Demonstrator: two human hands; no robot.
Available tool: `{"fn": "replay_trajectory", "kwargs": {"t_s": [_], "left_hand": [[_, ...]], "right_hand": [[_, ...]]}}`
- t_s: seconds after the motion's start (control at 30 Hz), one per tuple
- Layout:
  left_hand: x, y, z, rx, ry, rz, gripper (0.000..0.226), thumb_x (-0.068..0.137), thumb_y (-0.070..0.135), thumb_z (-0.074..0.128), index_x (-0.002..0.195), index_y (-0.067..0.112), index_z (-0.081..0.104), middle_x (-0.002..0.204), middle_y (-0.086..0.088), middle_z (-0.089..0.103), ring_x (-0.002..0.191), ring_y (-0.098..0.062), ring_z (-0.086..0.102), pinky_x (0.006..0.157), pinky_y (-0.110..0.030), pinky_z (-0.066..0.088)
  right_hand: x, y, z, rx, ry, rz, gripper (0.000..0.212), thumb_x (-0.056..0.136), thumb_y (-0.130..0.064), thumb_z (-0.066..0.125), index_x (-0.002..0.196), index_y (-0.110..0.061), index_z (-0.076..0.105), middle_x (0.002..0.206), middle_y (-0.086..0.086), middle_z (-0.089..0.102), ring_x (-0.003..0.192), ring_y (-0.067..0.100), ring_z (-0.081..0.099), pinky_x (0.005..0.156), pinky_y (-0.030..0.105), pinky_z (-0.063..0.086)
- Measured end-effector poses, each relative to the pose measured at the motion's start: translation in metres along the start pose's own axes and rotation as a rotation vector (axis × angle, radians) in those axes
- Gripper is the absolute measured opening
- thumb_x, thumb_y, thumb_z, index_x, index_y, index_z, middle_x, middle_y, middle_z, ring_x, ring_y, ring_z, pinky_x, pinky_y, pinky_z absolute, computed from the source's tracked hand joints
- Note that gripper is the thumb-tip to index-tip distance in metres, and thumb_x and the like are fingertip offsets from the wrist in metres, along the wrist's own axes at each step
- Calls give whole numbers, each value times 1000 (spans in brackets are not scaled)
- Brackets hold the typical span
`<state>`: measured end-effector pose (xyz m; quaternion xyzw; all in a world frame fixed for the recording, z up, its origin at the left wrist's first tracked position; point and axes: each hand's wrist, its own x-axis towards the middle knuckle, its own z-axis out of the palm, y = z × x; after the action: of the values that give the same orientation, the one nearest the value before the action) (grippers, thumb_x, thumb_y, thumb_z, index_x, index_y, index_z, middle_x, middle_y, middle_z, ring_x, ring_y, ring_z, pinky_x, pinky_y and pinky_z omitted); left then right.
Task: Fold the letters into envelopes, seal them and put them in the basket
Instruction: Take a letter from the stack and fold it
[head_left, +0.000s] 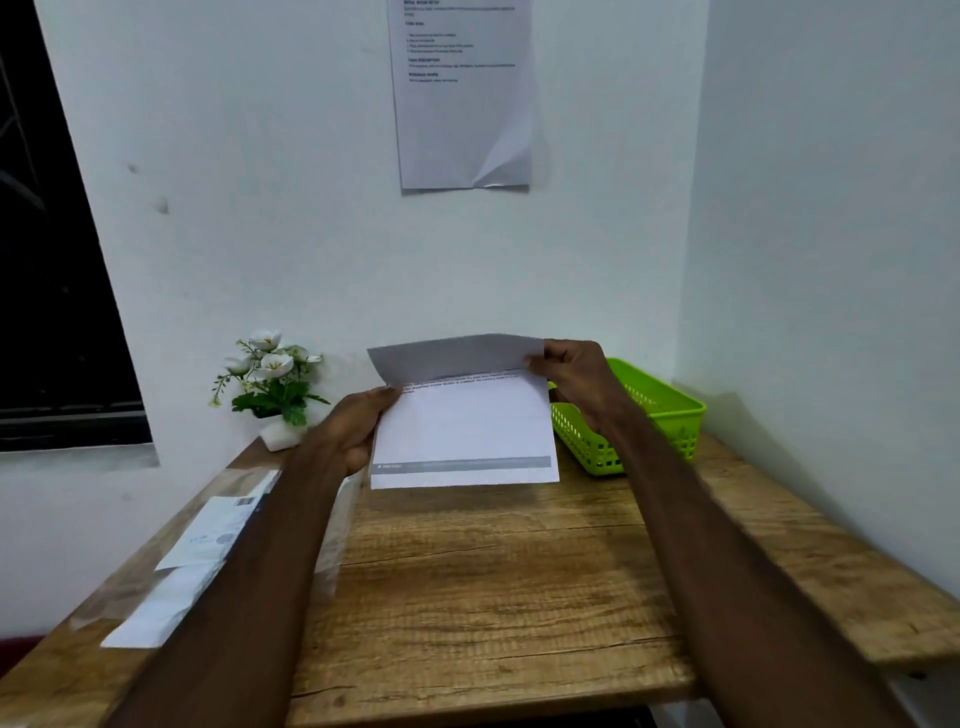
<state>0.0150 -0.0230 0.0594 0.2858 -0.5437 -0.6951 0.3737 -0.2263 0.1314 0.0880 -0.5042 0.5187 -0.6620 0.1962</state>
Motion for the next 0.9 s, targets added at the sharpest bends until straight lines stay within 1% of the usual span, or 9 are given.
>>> {"fn": "replay_trajectory", "kwargs": {"t_s": [0.13, 0.27, 0.33, 0.4, 0.47, 0.57, 0.7, 0.8, 0.9], "left_hand": [[-3, 4, 3, -78, -7, -68, 34, 103, 32, 55, 120, 4, 67, 107, -16, 76, 81, -27, 77, 63, -39, 62], [-2, 6, 0, -175, -25, -79, 61, 103, 59, 36, 110, 8, 68, 101, -15, 77, 82, -26, 75, 73, -38, 58], [-2, 5, 0, -123, -59, -53, 52, 100, 54, 50, 114, 7, 68, 111, -18, 74, 90, -27, 74, 73, -37, 61], [-2, 2, -1, -68, -44, -5, 36, 97, 34, 65, 120, 6, 66, 121, -21, 71, 91, -28, 74, 72, -39, 63], [-1, -1, 1, -48, -18, 41, 35, 96, 22, 68, 126, 4, 64, 123, -22, 69, 91, -28, 73, 68, -40, 63], [-3, -1, 5, -38, -10, 80, 32, 96, 21, 68, 125, 7, 66, 118, -19, 72, 89, -26, 74, 65, -39, 62], [-2, -2, 9, -33, 16, 131, 27, 95, 22, 69, 120, 10, 70, 113, -17, 74, 92, -28, 74, 68, -41, 62], [-1, -3, 14, -8, 24, 172, 28, 94, 23, 71, 119, 11, 73, 115, -16, 74, 104, -31, 72, 79, -45, 62], [-4, -2, 20, 33, 48, 204, 21, 91, 24, 74, 109, 13, 78, 110, -14, 76, 109, -35, 70, 90, -53, 59]], "right_hand": [[3, 8, -2, -100, -7, -48, 32, 90, 11, 59, 106, -8, 80, 113, 3, 76, 102, 12, 73, 76, 34, 62], [7, 18, -2, -147, 3, -105, 30, 87, 15, 60, 105, -1, 79, 123, 8, 72, 112, 14, 69, 85, 39, 62], [7, 21, -2, -215, -5, -147, 32, 87, 14, 61, 103, -5, 80, 123, 6, 72, 113, 11, 68, 86, 37, 61], [6, 20, -1, -291, -10, -178, 38, 85, 16, 59, 101, -10, 81, 123, 4, 72, 115, 10, 67, 88, 32, 60], [6, 18, -1, -374, -8, -186, 48, 81, 19, 50, 100, -12, 82, 123, 1, 72, 116, 9, 67, 90, 29, 59], [8, 18, 0, -419, 9, -166, 53, 78, 18, 47, 101, -13, 82, 120, -1, 74, 115, 7, 66, 96, 33, 56], [11, 11, 1, -359, 192, -161, 60, 72, 15, 40, 106, -13, 80, 109, 2, 77, 105, 12, 70, 96, 44, 57], [7, 4, 9, -432, 283, -210, 44, 83, -6, 46, 102, -24, 81, 106, -12, 77, 107, 6, 69, 96, 39, 56], [-1, 3, 35, -642, 203, -298, 27, 91, -24, 57, 106, -27, 79, 112, -14, 76, 115, 7, 66, 103, 37, 49]]}}
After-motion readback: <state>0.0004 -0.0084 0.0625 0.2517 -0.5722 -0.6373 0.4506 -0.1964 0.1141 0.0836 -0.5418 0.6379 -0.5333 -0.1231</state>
